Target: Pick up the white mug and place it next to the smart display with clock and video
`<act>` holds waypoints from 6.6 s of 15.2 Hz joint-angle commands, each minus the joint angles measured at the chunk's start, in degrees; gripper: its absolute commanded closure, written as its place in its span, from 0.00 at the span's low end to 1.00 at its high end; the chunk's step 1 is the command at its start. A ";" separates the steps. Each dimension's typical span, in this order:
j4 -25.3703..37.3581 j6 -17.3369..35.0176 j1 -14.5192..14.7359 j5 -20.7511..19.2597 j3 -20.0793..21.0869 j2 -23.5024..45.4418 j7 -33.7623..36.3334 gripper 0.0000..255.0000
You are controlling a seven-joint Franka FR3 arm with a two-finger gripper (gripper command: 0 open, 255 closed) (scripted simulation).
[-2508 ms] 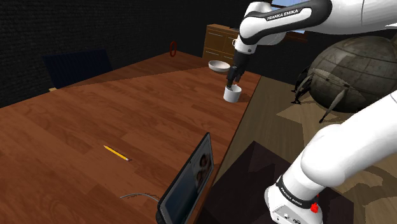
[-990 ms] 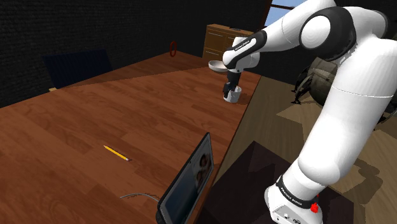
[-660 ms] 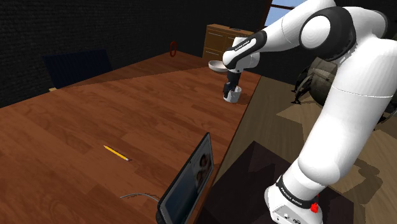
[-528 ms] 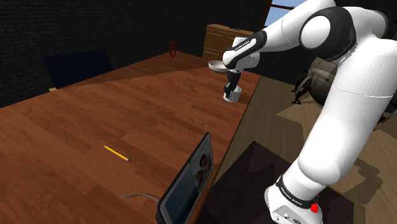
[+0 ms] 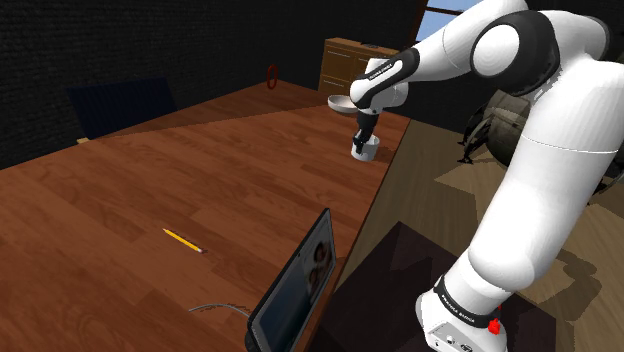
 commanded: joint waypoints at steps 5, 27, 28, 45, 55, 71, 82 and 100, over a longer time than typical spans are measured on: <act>1.43 -3.45 0.22 -0.82 -0.23 -2.09 0.43 1.00; 11.54 -19.29 0.72 -2.87 -0.49 -8.10 1.29 1.00; 12.15 -20.04 0.73 -2.91 -0.49 -8.24 1.29 1.00; 24.87 -33.06 0.69 -2.93 -0.55 -8.57 0.84 1.00; 14.55 -33.59 5.33 -5.91 4.09 -19.34 10.49 1.00; -0.16 -34.74 13.46 -4.08 18.15 -33.91 32.35 1.00; -0.68 -35.84 19.18 0.42 28.93 -35.21 47.53 1.00; 15.06 -37.00 27.34 1.10 47.68 -20.36 74.99 1.00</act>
